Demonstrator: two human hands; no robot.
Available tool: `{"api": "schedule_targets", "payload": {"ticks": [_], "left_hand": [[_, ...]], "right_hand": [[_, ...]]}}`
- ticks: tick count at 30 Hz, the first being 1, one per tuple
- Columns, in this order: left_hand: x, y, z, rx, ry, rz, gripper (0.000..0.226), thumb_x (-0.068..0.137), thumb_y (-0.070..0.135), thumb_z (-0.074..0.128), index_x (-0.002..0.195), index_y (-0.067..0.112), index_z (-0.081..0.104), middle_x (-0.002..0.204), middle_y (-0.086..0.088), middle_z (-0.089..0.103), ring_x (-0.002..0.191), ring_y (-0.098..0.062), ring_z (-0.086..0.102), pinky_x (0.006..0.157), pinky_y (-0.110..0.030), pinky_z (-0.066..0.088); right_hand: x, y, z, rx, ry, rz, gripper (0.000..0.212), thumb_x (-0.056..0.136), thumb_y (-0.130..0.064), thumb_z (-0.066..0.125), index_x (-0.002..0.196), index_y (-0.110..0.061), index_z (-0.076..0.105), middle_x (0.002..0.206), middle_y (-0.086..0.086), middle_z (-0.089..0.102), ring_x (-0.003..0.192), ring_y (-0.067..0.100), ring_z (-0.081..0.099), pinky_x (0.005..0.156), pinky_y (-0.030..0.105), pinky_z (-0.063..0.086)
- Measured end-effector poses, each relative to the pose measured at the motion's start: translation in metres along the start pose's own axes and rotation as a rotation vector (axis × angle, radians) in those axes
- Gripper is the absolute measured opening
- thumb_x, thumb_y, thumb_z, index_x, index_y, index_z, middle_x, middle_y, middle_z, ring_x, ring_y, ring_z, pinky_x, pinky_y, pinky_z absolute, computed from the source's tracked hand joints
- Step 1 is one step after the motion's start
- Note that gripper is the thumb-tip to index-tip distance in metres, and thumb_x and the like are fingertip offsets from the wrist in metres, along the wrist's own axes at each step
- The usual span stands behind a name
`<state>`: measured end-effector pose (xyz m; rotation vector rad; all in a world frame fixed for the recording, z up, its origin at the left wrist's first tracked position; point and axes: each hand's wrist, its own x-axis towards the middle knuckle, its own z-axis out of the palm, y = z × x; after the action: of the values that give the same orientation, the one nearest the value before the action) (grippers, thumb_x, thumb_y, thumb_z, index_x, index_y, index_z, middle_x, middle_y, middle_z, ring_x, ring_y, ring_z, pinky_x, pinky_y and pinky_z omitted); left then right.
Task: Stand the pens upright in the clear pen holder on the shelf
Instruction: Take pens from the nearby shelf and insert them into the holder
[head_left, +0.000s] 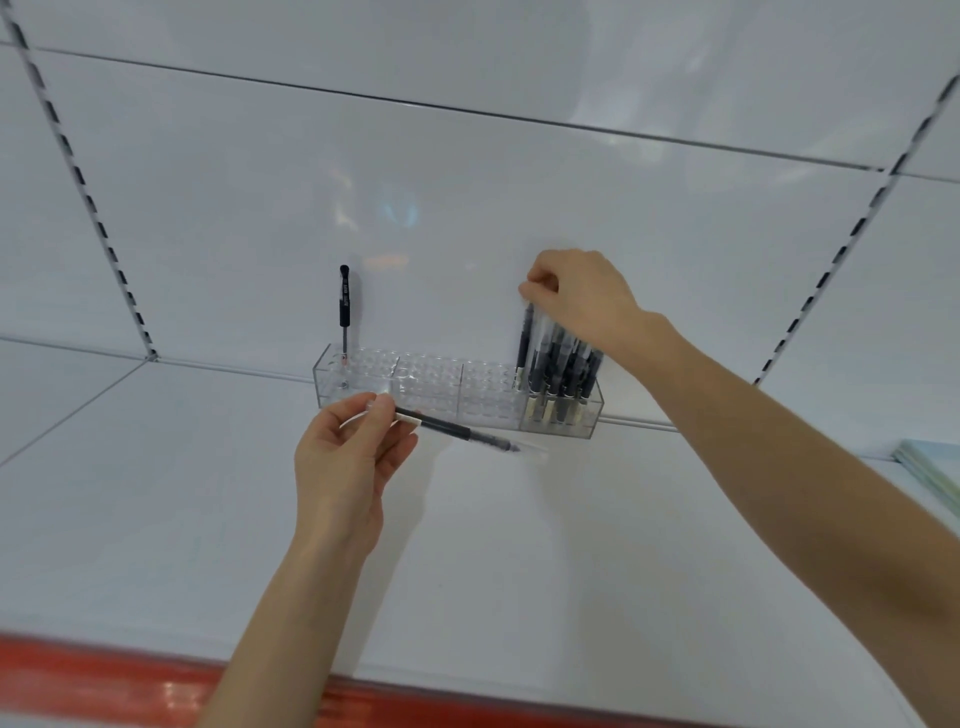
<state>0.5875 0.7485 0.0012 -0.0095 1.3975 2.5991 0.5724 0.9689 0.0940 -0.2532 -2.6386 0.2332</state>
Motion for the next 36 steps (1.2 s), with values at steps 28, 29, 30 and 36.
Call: {"api": "schedule_targets", "payload": {"ticks": [28,29,30,36], "left_hand": [[-0.006,-0.011,0.005,0.667,-0.217,0.247,0.01,0.086,0.016,0.063,0.096,0.014,0.061,0.096,0.0,0.066,0.095,-0.015,0.062,0.075,-0.009,0.046],[-0.006,-0.015,0.0,0.912,-0.268,0.342,0.02,0.086,0.023,0.062,0.104,0.015,0.061,0.104,0.004,0.064,0.102,-0.012,0.058,0.08,-0.009,0.041],[-0.006,-0.019,-0.006,1.118,-0.326,0.424,0.033,0.087,0.034,0.06,0.114,0.015,0.06,0.114,0.005,0.061,0.111,-0.013,0.054,0.088,-0.013,0.037],[-0.011,-0.043,-0.024,1.95,-0.569,0.22,0.063,0.09,0.061,0.028,0.143,0.029,0.021,0.156,-0.004,0.009,0.145,-0.029,0.0,0.112,-0.056,0.011]], "right_hand": [[-0.071,-0.009,-0.031,1.158,0.239,0.334,0.012,0.082,-0.004,0.064,0.087,-0.014,0.06,0.08,0.006,0.068,0.064,0.009,0.067,0.067,0.019,0.055],[-0.063,-0.004,-0.032,1.063,0.312,0.298,0.013,0.082,-0.005,0.064,0.085,-0.016,0.06,0.079,0.004,0.067,0.064,0.008,0.066,0.068,0.021,0.055],[-0.056,0.001,-0.032,0.956,0.37,0.257,0.014,0.082,-0.006,0.065,0.084,-0.019,0.06,0.077,0.002,0.067,0.065,0.008,0.066,0.07,0.024,0.056],[-0.027,0.007,-0.013,0.562,0.315,0.082,0.012,0.082,-0.008,0.063,0.094,-0.006,0.064,0.085,0.001,0.061,0.065,-0.014,0.055,0.071,0.006,0.046]]}}
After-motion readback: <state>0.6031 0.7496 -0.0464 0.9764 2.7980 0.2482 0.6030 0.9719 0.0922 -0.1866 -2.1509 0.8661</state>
